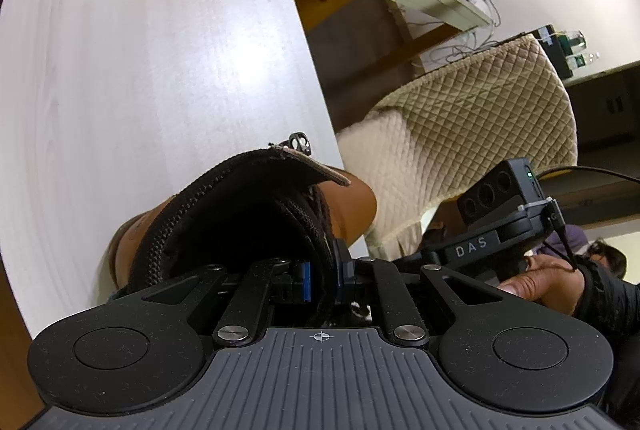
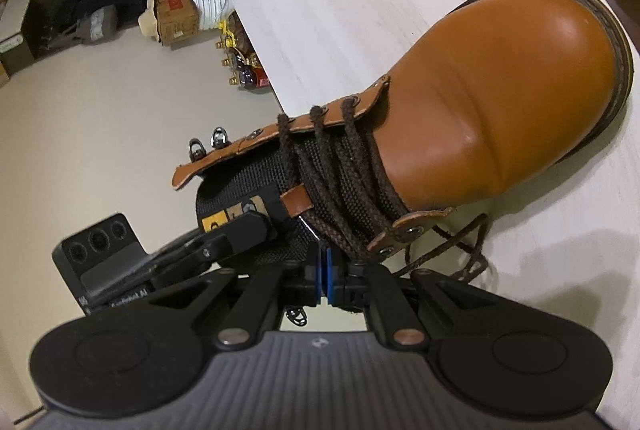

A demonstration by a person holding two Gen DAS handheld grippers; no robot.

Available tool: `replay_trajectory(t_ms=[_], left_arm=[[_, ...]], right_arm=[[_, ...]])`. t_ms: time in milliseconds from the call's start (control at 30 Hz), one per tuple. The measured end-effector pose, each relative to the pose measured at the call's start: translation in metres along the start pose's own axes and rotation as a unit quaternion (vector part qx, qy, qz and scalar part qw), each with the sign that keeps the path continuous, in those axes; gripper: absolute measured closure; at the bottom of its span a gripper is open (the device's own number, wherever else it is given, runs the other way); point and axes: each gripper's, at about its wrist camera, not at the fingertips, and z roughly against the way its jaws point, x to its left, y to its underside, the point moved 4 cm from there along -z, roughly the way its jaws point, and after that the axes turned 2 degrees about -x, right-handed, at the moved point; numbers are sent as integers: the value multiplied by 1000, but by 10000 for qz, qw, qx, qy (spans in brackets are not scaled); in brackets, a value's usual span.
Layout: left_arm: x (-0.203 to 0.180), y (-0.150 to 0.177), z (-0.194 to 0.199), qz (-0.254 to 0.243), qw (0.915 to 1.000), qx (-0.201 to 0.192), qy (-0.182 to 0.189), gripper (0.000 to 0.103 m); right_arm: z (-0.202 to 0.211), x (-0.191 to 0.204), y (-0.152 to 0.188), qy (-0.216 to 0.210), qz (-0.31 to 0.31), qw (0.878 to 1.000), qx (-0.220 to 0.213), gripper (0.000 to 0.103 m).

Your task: Lace up shoes with both hands

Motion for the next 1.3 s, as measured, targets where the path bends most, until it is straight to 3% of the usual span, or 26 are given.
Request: replay_trajectory(t_ms=[200,467,567,733,767,867,933,1033,1300], left_arm=[[0,1,-2,-35,10000,19,-89,93],[5,0,0,136,9999,2,59,93],[6,-1,0,255,9996,-16,145,93],[8,-1,-3,315,9994,31,116,93],[8,-1,-3,317,9994,39,117,93],[9,0,-3,349,9993,27,107,93],[10,-1,-3,368,9993,8,111,93],[9,-1,-3,357,9993,14,108,93],[10,-1,-5,352,9993,8,99,93]], right_arm=[[-6,17,-3,60,715,9973,-181,99],[-15,26,-3,369,1326,9904,116,99],[-17,37,-3,614,1886,9801,38,99],[-17,58,12,1166,3177,9408,-189,99],[-19,58,14,1179,3156,9414,-155,97],[-20,48,8,914,2516,9635,-3,96],[-19,48,5,810,2323,9692,41,94],[-14,49,3,721,2150,9739,53,88],[-4,47,5,754,2119,9744,13,88]])
